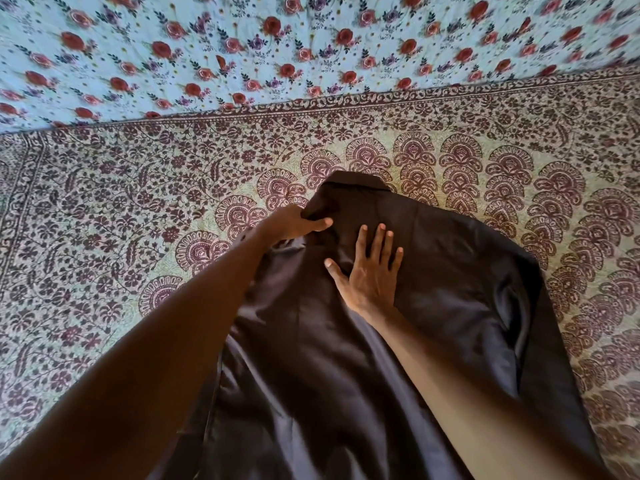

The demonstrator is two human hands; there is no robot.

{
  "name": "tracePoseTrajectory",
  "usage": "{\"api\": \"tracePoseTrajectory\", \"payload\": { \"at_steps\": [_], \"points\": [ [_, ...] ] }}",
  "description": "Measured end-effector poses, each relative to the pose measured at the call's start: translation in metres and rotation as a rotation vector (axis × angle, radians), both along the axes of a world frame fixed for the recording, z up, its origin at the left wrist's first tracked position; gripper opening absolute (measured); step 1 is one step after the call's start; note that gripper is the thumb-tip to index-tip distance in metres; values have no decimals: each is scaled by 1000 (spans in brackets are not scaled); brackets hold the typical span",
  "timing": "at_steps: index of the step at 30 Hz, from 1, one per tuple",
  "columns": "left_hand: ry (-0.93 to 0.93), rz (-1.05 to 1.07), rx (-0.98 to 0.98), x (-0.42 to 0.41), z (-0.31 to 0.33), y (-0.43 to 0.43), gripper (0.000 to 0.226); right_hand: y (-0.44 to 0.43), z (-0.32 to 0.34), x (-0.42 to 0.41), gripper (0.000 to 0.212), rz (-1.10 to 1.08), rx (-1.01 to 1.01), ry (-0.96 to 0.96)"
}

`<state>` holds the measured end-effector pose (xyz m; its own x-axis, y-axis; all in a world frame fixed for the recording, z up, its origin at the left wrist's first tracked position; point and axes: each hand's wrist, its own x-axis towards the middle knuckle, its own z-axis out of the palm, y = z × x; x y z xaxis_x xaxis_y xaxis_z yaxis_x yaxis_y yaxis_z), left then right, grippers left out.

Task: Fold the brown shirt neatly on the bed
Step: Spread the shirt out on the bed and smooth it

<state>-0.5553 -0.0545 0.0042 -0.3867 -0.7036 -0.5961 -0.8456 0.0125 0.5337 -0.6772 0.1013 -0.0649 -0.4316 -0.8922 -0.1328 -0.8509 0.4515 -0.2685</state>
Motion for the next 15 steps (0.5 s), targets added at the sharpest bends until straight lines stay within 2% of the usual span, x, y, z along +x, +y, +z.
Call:
{"api": "tracePoseTrajectory", "payload": {
  "at_steps": [3,6,8,11,12,15],
  "points": [
    [-251,-180,-63,26,6,-20,56,-9,7,0,90,40,24,34],
    [-539,-354,-60,57,10,-38,63,-15,10,2,84,227,21,53],
    [-616,-311,-168,70,10,-42,58,-18,7,4,84,308,63,64],
    [-420,27,-265,87,3,-45,46,-21,4,7,85,307,102,68],
    [-328,134,-222,95,-1,-45,43,-23,4,8,84,297,105,62],
    [-139,339,-6,113,-13,-34,54,-23,7,10,83,305,96,82]
  ]
}}
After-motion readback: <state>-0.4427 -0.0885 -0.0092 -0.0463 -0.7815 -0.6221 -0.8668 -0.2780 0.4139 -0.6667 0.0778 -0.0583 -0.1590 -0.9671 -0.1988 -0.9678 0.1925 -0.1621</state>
